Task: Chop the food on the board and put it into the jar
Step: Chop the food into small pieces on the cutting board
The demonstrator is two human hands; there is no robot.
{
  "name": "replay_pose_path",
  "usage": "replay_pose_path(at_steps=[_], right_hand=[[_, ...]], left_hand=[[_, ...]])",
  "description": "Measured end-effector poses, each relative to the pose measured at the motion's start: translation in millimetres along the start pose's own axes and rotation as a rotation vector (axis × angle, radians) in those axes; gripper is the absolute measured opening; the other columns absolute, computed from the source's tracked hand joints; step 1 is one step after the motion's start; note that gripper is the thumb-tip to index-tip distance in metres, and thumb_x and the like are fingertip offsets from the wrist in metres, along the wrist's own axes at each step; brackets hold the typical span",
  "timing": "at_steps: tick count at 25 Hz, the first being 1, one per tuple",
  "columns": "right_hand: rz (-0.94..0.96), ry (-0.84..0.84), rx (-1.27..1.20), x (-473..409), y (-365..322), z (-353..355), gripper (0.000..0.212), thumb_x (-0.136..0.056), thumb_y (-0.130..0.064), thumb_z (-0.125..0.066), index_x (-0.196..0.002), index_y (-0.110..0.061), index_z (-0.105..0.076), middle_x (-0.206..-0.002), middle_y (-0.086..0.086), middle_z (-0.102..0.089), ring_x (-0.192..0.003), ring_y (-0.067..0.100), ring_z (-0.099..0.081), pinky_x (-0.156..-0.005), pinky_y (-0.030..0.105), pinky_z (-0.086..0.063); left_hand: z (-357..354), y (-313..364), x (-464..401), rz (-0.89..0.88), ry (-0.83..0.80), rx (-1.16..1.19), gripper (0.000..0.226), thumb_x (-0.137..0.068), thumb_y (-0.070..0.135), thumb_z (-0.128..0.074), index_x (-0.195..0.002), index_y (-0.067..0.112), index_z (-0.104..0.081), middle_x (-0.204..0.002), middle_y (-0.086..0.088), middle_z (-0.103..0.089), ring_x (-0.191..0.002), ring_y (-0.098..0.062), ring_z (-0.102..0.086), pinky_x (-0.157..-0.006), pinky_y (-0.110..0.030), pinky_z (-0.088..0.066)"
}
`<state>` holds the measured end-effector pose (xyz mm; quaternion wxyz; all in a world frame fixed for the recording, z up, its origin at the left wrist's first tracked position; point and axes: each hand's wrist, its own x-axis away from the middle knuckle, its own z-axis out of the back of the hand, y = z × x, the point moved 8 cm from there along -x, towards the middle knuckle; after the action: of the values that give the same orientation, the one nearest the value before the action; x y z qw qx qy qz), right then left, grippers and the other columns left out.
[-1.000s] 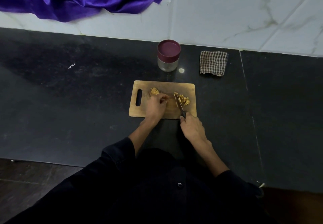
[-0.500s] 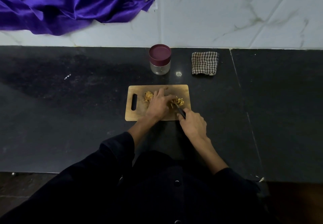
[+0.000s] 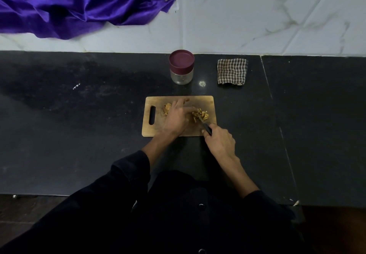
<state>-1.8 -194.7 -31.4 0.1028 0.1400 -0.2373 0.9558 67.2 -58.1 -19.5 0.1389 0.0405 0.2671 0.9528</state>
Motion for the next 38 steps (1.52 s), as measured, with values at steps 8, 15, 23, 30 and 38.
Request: replay_pose_path(at_steps=[8,15,23,30,38], right_hand=[[-0.007,0.007,-0.011,0.0,1.3,3.6,0.025,-0.098,-0.039,-0.051,-0.112,-0.02,-0.06,-0.102,0.008,-0.068,-0.097,0.03,-0.065,-0.083,0.045,-0.054],[-0.013,0.008,0.0,0.4,4.3,2.2,0.027,-0.099,-0.039,-0.05,-0.116,-0.02,-0.06,-0.104,0.009,-0.068,-0.099,0.031,-0.065,-0.08,0.04,-0.051],[0.016,0.019,0.031,-0.4,1.5,1.8,0.024,-0.097,-0.039,-0.054,-0.113,-0.022,-0.061,-0.102,0.005,-0.068,-0.097,0.028,-0.066,-0.081,0.042,-0.053],[0.015,-0.009,-0.017,-2.8,5.3,-3.8,0.026,-0.099,-0.041,-0.051,-0.112,-0.021,-0.061,-0.1,0.005,-0.067,-0.095,0.028,-0.066,-0.082,0.043,-0.054],[0.078,-0.091,-0.135,-10.5,-14.4,-21.7,0.024,-0.103,-0.036,-0.041,-0.115,-0.018,-0.052,-0.086,0.006,-0.069,-0.09,0.027,-0.065,-0.079,0.043,-0.05]], left_hand=[[0.9,7.0,-5.4,-0.026,-0.017,-0.03,0.052,-0.085,0.002,-0.06,-0.132,0.022,-0.052,-0.149,-0.011,-0.028,-0.136,-0.028,-0.029,-0.111,-0.044,-0.033],[-1.9,2.6,6.8,-0.057,0.014,-0.055,0.047,-0.083,-0.001,-0.062,-0.125,0.02,-0.06,-0.144,-0.012,-0.035,-0.131,-0.027,-0.035,-0.11,-0.044,-0.035],[-7.5,9.4,-6.6,-0.056,-0.157,-0.253,0.044,-0.089,0.013,-0.061,-0.128,0.032,-0.056,-0.154,-0.008,-0.018,-0.141,-0.031,-0.018,-0.112,-0.053,-0.024],[5.0,-12.5,2.6,0.018,0.005,-0.087,0.057,-0.085,0.0,-0.058,-0.135,0.026,-0.049,-0.147,-0.009,-0.032,-0.133,-0.028,-0.034,-0.11,-0.044,-0.033],[25.7,-97.0,54.1,0.465,0.338,0.406,0.04,-0.086,-0.007,-0.047,-0.123,0.005,-0.059,-0.119,-0.01,-0.057,-0.107,-0.02,-0.056,-0.086,-0.019,-0.043]])
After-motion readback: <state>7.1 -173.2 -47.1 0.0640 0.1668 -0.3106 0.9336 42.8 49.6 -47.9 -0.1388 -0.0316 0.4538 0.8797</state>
